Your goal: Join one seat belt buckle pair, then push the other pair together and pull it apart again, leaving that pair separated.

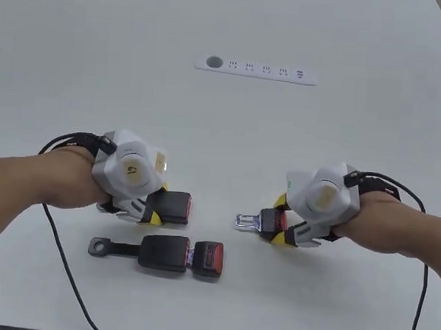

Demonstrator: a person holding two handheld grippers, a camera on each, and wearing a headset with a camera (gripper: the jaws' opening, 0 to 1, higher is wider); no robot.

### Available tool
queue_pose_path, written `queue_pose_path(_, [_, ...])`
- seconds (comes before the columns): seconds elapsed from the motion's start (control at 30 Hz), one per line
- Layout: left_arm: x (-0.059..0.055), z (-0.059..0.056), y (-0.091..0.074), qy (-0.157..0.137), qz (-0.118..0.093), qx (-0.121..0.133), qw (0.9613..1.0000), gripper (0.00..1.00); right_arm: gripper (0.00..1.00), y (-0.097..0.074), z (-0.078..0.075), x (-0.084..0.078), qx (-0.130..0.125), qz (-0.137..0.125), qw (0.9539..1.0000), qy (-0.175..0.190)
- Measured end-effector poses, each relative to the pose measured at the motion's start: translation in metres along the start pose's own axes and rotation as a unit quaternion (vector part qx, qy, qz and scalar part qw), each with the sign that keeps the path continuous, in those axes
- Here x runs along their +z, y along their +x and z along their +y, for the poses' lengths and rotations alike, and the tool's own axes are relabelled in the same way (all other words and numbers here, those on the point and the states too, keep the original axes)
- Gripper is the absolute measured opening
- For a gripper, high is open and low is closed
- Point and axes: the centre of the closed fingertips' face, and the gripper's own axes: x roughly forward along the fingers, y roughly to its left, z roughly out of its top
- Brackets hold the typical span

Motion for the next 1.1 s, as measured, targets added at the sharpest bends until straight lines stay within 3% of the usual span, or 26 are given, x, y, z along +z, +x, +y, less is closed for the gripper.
queue_pose_path(0.43, [0.000, -0.001, 0.000, 0.000, 0.005, -0.005, 1.0000, 0.33, 0.32, 0.002, -0.003, 0.007, -0.014, -0.005, 0.9997, 0.018])
queue_pose_path(0.8, [0.002, -0.003, -0.001, -0.004, 0.006, -0.009, 0.9999, 0.33, 0.32, 0.016, -0.008, 0.038, -0.021, -0.022, 0.9992, 0.028])
queue_pose_path(1.1, [0.000, -0.001, 0.001, -0.005, 0.008, -0.012, 0.9999, 0.34, 0.32, 0.030, -0.003, 0.066, -0.013, -0.019, 0.9997, 0.010])
